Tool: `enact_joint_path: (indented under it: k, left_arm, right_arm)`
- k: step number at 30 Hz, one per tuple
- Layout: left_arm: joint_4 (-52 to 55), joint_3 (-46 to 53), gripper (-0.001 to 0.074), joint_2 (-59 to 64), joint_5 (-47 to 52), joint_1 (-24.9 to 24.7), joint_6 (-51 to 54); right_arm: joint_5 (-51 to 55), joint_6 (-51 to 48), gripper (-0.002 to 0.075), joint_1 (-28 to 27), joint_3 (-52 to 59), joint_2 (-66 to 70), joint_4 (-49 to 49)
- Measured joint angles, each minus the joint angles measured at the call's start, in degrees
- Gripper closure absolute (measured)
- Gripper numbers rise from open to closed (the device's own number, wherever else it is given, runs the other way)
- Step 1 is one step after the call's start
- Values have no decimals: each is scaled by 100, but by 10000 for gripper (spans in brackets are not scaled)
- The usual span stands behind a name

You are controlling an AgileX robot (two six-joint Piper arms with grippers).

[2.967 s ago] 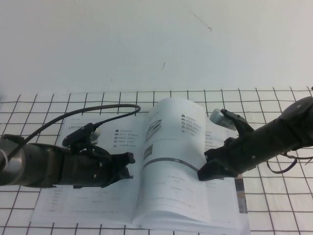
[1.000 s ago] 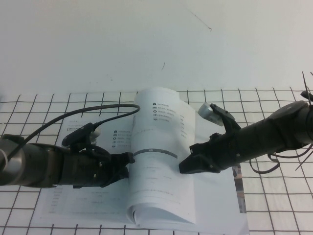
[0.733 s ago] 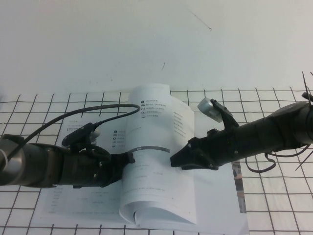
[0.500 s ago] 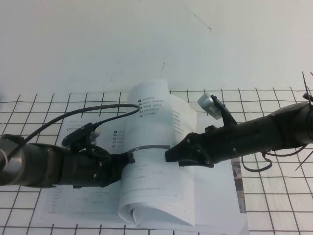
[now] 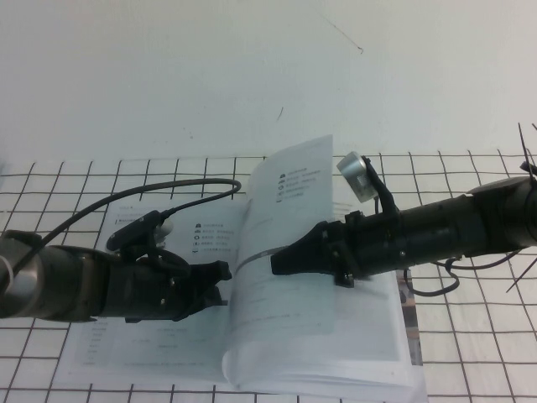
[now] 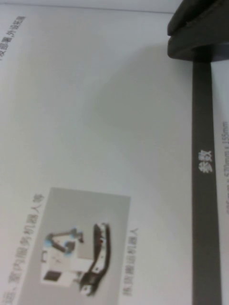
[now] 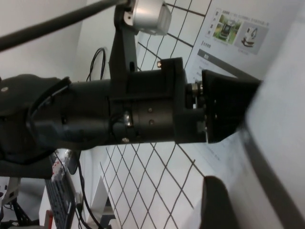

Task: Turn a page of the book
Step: Open the closed book

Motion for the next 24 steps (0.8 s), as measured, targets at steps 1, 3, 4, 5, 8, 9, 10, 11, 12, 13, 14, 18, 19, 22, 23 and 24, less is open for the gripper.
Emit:
enact_joint_path:
  k: [1, 3, 4, 5, 8, 9, 10, 11, 12, 13, 14, 18, 19, 22, 23, 24]
  left_arm:
    - [0, 0, 738, 0, 0, 0, 0]
    - [0, 0, 738, 0, 0, 0, 0]
    - [0, 0, 738, 0, 0, 0, 0]
    - [0, 0, 738, 0, 0, 0, 11]
    - [0, 0, 738, 0, 0, 0, 11]
    - [0, 0, 738, 0, 0, 0, 11]
    - [0, 0, 738, 0, 0, 0, 11]
    - [0, 0, 738, 0, 0, 0, 11]
    - [0, 0, 738, 0, 0, 0, 11]
    - [0, 0, 738, 0, 0, 0, 11]
    - [0, 0, 738, 0, 0, 0, 11]
    - [0, 0, 738, 0, 0, 0, 11]
    - [0, 0, 738, 0, 0, 0, 11]
    - [0, 0, 738, 0, 0, 0, 22]
    - [0, 0, 738, 0, 11, 0, 37]
    - [0, 0, 738, 0, 21, 0, 62]
  right_arm:
    - [27, 0, 342, 0, 0, 0, 0]
    - [53, -5, 342, 0, 0, -13, 0]
    - [53, -5, 342, 0, 0, -58, 0]
    - [53, -16, 342, 0, 0, -98, 0]
    - [53, -59, 342, 0, 0, -303, 0]
    - [53, -83, 342, 0, 0, -362, 0]
    - [53, -83, 342, 0, 0, -402, 0]
    - [53, -83, 342, 0, 0, -428, 0]
    - [65, -83, 342, 0, 0, -451, 0]
    - [92, -83, 342, 0, 0, -451, 0]
    - [135, -83, 342, 0, 0, -451, 0]
    - [199, -63, 342, 0, 0, -459, 0]
    - [199, -50, 342, 0, 0, -459, 0]
    - [180, -50, 342, 3, 0, -459, 0]
    - [180, -50, 342, 3, 0, -459, 38]
    - [180, -75, 342, 14, 0, -459, 108]
